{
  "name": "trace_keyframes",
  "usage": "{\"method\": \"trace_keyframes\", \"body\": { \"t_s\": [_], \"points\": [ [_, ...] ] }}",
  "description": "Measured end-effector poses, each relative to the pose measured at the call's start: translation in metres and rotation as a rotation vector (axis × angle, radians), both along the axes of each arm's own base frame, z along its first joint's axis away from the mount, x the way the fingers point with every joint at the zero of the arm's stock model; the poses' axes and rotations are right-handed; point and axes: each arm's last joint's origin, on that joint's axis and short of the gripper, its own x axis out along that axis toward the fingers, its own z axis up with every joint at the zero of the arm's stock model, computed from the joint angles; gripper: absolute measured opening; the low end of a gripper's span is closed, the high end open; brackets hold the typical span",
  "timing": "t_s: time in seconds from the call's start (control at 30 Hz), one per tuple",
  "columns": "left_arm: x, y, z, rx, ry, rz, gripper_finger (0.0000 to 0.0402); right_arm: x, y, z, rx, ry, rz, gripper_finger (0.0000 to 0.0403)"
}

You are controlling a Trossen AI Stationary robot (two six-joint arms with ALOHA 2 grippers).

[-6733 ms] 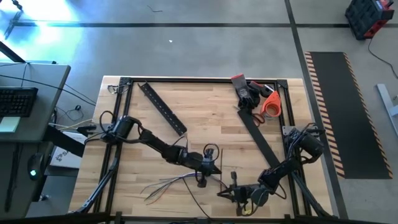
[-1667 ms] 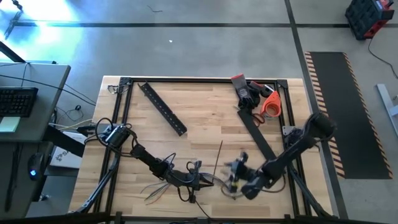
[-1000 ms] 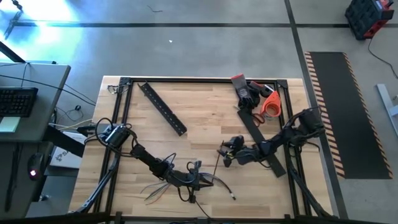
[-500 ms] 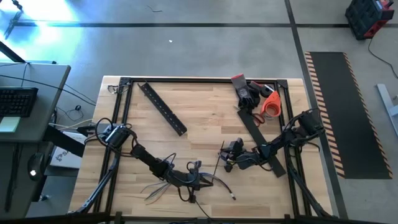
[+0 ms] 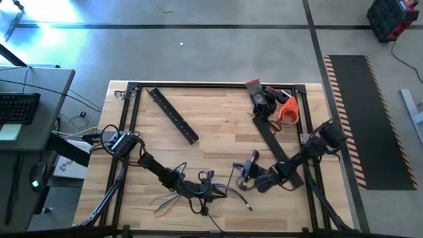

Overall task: Ziptie cables
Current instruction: Wrap the cable wires with the black zip tie

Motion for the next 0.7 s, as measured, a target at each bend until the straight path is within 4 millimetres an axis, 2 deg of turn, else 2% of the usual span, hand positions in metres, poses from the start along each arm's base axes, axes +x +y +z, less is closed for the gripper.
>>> {"method": "trace_keyframes", "body": {
  "t_s": [0.13,0.33,0.5,0.7],
  "points": [
    [0.0,0.0,0.0,-0.016,0.002,0.003,0.0,0.007,0.023,0.013,-0.217,0.067,0.005,0.0],
    [0.0,0.0,0.0,-0.041,0.005,0.008,0.0,0.018,0.051,0.026,-0.441,0.236,0.038,0.0],
    [0.0,0.0,0.001,-0.053,0.001,0.009,0.0,0.033,0.076,0.016,-0.602,0.363,0.095,0.0],
    [0.0,-0.001,0.0,-0.058,0.009,-0.021,0.0,0.03,0.101,0.0,-0.823,0.383,0.053,0.0]
  ]
}}
